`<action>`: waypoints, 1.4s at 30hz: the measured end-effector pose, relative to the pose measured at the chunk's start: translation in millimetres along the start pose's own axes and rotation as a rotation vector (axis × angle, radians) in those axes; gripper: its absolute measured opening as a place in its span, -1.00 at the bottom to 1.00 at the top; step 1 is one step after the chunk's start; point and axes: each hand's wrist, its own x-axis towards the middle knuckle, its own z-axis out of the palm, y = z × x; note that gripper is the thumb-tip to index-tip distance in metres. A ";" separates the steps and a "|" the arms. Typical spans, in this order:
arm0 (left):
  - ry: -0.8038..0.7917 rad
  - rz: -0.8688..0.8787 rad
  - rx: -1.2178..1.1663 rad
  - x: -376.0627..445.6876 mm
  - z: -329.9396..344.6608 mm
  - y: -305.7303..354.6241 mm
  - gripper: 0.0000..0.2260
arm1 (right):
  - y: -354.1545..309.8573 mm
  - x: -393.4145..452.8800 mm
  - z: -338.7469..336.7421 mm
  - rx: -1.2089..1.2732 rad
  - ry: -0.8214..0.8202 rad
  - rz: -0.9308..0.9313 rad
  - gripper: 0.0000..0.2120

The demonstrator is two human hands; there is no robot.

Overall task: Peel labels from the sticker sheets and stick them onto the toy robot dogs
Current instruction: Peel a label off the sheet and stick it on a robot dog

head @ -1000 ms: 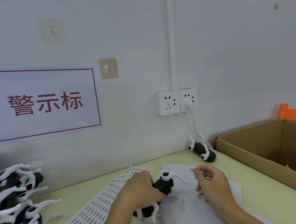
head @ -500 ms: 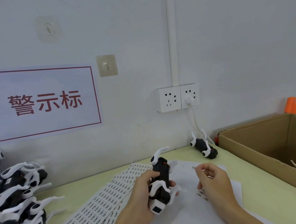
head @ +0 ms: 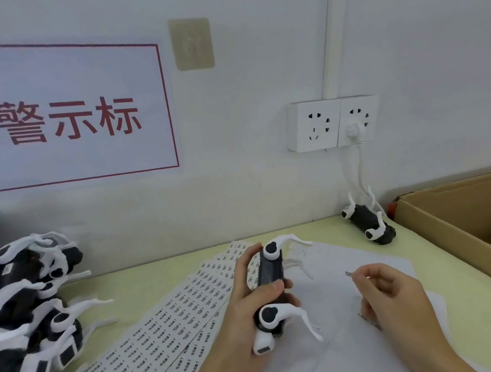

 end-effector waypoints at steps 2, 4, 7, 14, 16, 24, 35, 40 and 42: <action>0.015 0.031 0.071 -3.0 5.5 2.2 -0.40 | -7.2 -7.0 -3.5 0.007 -0.016 -0.016 -0.86; 0.037 0.049 0.140 2.2 3.4 -0.7 -0.41 | -6.3 -5.2 -1.7 -0.014 -0.034 -0.024 -0.86; 0.065 0.041 0.244 5.2 2.1 -2.3 -0.40 | -5.1 -3.2 -0.4 -0.029 -0.063 -0.046 -0.83; 0.025 0.020 0.349 8.4 4.1 -3.3 -0.45 | -4.8 -8.3 5.2 -0.126 -0.019 -0.246 -0.77; 0.020 0.025 0.385 7.3 4.5 -3.9 -0.45 | -10.3 -11.4 6.9 -0.260 0.008 -0.377 -0.86; 0.037 0.026 0.465 7.1 6.1 -5.2 -0.45 | -66.1 13.8 -3.5 -0.536 -0.270 -0.417 -0.86; 0.012 0.014 0.423 8.3 4.1 -6.5 -0.42 | -83.0 12.9 15.7 -0.214 -0.442 -0.218 -0.81; 0.016 0.018 0.427 9.4 3.9 -7.9 -0.42 | -79.6 10.5 18.1 -0.252 -0.444 -0.236 -0.90; 0.013 0.022 0.434 9.4 4.1 -7.7 -0.43 | -79.8 10.8 18.4 -0.262 -0.450 -0.243 -0.92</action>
